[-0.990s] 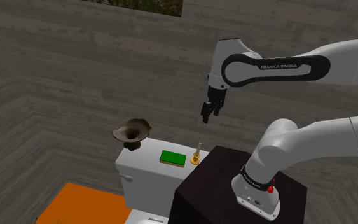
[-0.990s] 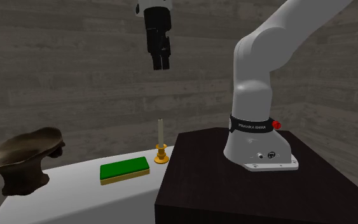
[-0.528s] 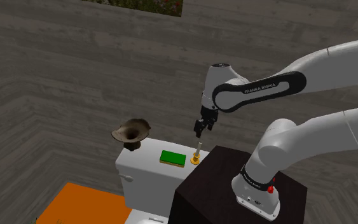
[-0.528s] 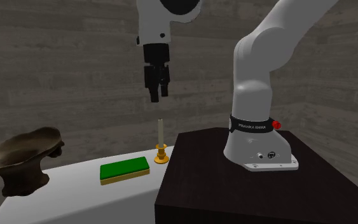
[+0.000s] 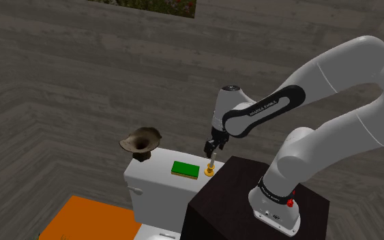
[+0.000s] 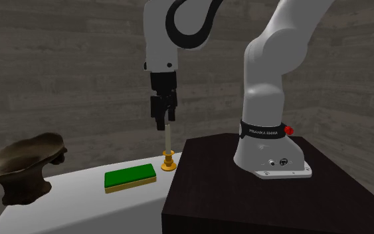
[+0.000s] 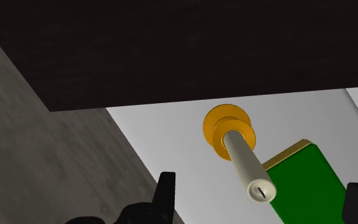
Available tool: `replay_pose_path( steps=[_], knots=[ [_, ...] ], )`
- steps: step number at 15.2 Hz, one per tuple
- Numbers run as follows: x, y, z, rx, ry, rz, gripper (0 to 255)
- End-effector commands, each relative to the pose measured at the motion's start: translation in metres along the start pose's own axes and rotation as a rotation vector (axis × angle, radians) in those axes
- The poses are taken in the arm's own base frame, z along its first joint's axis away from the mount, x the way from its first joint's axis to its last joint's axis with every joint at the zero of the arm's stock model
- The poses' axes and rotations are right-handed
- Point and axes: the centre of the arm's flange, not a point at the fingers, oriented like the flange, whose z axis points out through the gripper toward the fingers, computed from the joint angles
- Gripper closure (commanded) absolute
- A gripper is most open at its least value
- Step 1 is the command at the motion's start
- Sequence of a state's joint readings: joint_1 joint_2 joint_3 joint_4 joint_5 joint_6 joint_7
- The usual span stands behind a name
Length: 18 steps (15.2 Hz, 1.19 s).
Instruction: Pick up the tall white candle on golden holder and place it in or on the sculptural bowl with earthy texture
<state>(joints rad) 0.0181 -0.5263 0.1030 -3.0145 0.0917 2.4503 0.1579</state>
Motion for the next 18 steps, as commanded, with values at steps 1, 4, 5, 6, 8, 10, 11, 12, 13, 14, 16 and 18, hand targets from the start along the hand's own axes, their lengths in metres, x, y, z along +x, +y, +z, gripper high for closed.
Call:
replay_pose_path(
  steps=[1, 4, 5, 6, 8, 10, 11, 12, 13, 14, 16, 18],
  knots=[
    [0.0002, -0.0013, 0.0099, 0.000, 0.001, 0.000, 0],
    [0.0002, -0.0013, 0.0182, 0.000, 0.001, 0.000, 0],
    [0.0002, -0.0013, 0.0183, 0.000, 0.001, 0.000, 0],
    [0.0002, -0.0013, 0.0183, 0.000, 0.001, 0.000, 0],
    [0.0002, -0.0013, 0.0183, 0.000, 0.001, 0.000, 0],
    [0.0002, -0.0013, 0.0182, 0.000, 0.001, 0.000, 0],
    [0.0002, -0.0013, 0.0182, 0.000, 0.001, 0.000, 255],
    [0.0002, -0.0013, 0.0182, 0.000, 0.001, 0.000, 255],
    [0.0002, -0.0013, 0.0182, 0.000, 0.001, 0.000, 255],
    [0.0002, -0.0013, 0.0182, 0.000, 0.001, 0.000, 255],
    [0.0002, -0.0013, 0.0182, 0.000, 0.001, 0.000, 255],
    [0.0002, -0.0013, 0.0182, 0.000, 0.001, 0.000, 255]
  ],
)
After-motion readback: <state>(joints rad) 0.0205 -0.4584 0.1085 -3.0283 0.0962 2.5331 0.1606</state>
